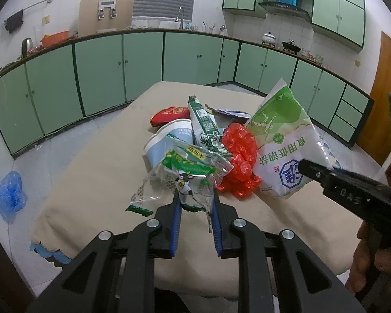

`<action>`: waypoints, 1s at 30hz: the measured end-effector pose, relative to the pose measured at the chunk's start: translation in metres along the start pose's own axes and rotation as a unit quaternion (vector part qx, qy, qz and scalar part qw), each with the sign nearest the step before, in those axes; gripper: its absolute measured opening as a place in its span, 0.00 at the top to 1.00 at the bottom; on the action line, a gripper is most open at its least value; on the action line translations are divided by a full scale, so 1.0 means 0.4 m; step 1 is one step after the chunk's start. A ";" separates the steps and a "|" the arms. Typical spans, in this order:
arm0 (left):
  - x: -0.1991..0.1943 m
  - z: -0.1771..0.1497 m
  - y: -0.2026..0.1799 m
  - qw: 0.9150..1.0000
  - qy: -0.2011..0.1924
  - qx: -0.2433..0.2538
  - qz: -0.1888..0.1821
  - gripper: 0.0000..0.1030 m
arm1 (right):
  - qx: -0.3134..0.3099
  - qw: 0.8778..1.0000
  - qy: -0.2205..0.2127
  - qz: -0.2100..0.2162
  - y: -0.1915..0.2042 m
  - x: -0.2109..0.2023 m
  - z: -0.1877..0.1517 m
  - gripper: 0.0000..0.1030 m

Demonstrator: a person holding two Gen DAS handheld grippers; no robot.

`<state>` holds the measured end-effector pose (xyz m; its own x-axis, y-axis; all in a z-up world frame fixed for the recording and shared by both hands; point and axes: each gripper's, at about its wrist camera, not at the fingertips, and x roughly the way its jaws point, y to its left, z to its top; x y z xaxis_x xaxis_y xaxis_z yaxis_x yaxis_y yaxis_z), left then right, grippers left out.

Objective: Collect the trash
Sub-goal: 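Carry the wrapper to the bin with left tool while right tool carries white-green bag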

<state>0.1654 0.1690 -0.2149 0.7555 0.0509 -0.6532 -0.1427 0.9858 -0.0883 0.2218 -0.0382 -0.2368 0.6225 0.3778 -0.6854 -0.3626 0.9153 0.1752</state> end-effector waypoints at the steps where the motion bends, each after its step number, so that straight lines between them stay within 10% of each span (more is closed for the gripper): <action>1: -0.004 0.000 -0.003 1.000 -0.001 0.002 0.000 0.80 | -0.002 1.000 -0.006 0.003 0.003 -0.010 -0.001 0.88; 20: -0.148 0.047 -0.174 0.995 -0.037 0.060 -0.066 0.80 | 0.035 0.995 -0.087 -0.023 -0.170 -0.391 -0.017 0.92; 30: -0.105 0.059 -0.495 0.970 -0.018 0.156 -0.188 0.80 | 0.101 0.982 -0.085 -0.132 -0.440 -0.502 -0.122 0.92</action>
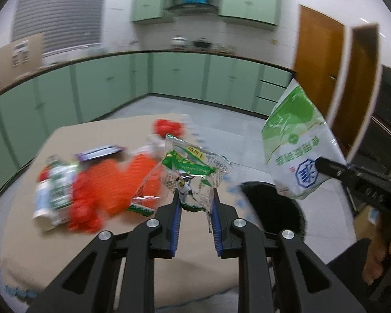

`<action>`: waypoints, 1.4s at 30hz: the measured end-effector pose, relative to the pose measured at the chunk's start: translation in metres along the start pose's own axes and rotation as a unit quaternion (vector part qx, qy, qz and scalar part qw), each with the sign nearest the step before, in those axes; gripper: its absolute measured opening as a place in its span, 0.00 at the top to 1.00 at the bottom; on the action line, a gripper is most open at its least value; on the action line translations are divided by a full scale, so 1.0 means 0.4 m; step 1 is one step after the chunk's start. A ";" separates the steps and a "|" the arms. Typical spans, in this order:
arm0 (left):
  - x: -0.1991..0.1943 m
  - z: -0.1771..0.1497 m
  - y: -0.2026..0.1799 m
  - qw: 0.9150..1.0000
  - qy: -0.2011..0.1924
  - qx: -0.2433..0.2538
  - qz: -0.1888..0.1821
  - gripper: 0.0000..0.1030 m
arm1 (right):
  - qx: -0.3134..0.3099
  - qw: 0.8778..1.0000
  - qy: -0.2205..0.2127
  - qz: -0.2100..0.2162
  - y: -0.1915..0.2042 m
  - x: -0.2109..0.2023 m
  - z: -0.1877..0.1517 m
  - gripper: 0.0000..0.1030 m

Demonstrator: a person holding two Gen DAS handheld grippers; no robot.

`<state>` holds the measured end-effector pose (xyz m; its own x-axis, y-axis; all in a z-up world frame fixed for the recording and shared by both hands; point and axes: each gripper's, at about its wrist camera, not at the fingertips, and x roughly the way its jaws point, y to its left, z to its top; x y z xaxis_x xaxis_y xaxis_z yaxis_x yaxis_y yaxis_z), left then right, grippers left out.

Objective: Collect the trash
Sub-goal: 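Carry the wrapper to the bin with left tool while right tool carries white-green bag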

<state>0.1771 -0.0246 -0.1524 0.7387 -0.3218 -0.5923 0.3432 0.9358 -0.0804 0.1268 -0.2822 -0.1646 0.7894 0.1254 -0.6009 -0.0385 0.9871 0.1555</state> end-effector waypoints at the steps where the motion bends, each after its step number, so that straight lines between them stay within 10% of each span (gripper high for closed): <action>1: 0.025 0.010 -0.034 1.000 0.003 0.009 -0.014 0.80 | 0.007 1.000 0.003 -0.011 -0.032 0.005 -0.009 0.92; 9: 0.222 0.039 -0.257 0.994 0.034 0.058 -0.090 0.79 | 0.063 0.994 0.045 -0.083 -0.273 0.088 -0.095 0.91; 21: 0.516 -0.015 -0.401 0.983 0.124 0.084 -0.106 0.77 | 0.106 0.981 0.124 -0.100 -0.458 0.306 -0.156 0.90; 24: 0.583 -0.022 -0.432 0.979 0.151 0.084 -0.105 0.68 | 0.141 0.973 0.154 -0.102 -0.496 0.355 -0.162 0.86; 27: 0.632 -0.027 -0.454 0.975 0.178 0.085 -0.100 0.63 | 0.168 0.967 0.149 -0.121 -0.518 0.358 -0.159 0.60; 42: 0.479 -0.020 -0.312 0.990 0.122 0.054 -0.045 0.42 | 0.114 0.984 0.038 -0.131 -0.383 0.156 -0.086 0.53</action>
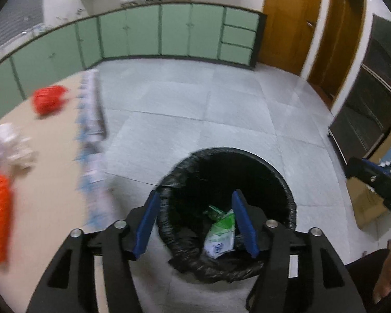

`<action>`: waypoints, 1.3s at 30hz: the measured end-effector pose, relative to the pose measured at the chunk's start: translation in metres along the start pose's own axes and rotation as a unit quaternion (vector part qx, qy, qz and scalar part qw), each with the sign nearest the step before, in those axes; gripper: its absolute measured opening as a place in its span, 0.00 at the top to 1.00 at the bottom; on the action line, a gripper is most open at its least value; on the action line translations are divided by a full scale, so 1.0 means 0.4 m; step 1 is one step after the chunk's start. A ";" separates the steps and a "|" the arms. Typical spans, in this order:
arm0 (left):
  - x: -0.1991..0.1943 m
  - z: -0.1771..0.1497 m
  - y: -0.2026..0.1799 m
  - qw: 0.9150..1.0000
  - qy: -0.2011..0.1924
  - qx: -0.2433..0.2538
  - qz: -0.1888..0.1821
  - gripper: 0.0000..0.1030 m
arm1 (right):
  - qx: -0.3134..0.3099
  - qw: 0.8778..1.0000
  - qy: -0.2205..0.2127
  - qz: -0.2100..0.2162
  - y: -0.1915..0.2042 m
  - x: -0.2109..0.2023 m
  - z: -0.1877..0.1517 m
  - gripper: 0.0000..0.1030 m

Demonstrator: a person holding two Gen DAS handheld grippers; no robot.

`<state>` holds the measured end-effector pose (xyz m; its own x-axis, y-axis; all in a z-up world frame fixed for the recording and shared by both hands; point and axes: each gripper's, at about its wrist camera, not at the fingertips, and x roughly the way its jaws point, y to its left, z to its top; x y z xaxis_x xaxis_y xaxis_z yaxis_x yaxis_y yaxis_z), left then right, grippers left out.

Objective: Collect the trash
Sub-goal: 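Carry the wrapper to the bin with left tool while right tool carries white-green bag, then grasp the blue-white paper cup with the left tool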

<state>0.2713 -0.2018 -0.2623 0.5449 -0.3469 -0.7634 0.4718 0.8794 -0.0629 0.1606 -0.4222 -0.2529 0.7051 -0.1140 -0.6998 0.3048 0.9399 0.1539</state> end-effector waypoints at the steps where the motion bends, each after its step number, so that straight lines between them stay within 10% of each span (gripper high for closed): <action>1: -0.042 -0.015 0.028 1.000 -0.011 -0.006 0.014 0.42 | -0.010 1.000 -0.004 0.009 0.024 -0.017 0.002 0.51; 7: -0.277 -0.107 0.223 0.990 -0.072 -0.071 0.095 0.37 | -0.078 0.993 -0.017 0.082 0.219 -0.102 -0.018 0.48; 19: -0.576 -0.338 0.606 0.938 -0.124 -0.165 0.277 0.31 | -0.193 0.957 0.003 0.217 0.670 -0.182 -0.078 0.42; 27: -0.570 -0.387 0.721 0.927 -0.128 -0.203 0.288 0.31 | -0.233 0.940 0.007 0.247 0.842 -0.185 -0.115 0.41; 39: -0.482 -0.384 0.802 0.937 -0.111 -0.202 0.264 0.31 | -0.245 0.934 0.036 0.257 0.995 -0.110 -0.166 0.41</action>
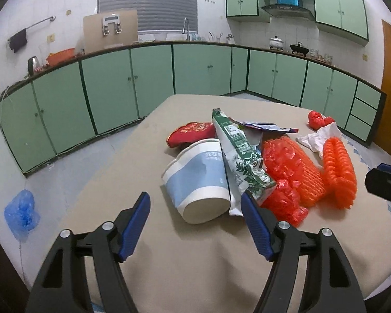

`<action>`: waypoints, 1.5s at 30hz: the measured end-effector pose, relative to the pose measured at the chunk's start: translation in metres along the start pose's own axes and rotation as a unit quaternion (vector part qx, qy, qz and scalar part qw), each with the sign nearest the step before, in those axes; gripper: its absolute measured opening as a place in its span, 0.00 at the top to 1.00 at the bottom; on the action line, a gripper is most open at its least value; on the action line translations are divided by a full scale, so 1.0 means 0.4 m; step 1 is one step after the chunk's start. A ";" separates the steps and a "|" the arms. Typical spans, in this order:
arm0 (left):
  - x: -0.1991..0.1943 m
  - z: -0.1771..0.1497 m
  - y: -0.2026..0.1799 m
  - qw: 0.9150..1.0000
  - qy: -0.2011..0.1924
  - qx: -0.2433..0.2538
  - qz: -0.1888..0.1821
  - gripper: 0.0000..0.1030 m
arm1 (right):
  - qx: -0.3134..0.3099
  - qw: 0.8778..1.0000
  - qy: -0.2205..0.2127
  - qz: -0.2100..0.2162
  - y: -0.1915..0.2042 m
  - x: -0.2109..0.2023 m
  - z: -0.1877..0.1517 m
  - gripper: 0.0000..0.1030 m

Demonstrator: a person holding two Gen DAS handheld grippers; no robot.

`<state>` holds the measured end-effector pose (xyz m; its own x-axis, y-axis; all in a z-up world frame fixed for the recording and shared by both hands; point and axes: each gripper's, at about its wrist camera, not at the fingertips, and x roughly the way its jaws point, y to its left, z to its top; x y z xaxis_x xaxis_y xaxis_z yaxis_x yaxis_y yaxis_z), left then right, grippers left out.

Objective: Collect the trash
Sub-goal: 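Grasp the blue-white paper cup with the left tool, then grasp the green-white milk carton with the right tool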

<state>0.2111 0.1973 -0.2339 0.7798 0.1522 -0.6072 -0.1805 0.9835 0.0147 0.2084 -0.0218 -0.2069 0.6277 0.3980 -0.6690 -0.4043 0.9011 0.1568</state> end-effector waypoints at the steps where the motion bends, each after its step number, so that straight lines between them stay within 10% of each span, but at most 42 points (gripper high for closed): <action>1: 0.009 -0.002 -0.002 1.000 0.003 0.000 0.000 0.31 | -0.001 1.000 0.001 0.000 0.003 0.006 0.002 0.41; 8: 0.071 -0.015 -0.009 1.000 0.024 -0.003 0.000 0.33 | 0.003 1.000 0.010 -0.002 -0.010 0.037 -0.001 0.41; 10: 0.076 -0.015 -0.003 1.000 0.025 -0.007 -0.001 0.47 | 0.003 1.000 0.010 -0.003 -0.012 0.037 -0.001 0.41; 45: -0.085 -0.001 0.185 0.999 -0.046 -0.023 0.019 0.49 | -0.039 0.998 0.034 0.029 0.194 0.215 0.024 0.42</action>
<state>0.1709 0.2649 -0.2124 0.8226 0.2006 -0.5320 -0.2375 0.9714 -0.0010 0.2373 0.0841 -0.2454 0.5568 0.4336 -0.7085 -0.4903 0.8600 0.1411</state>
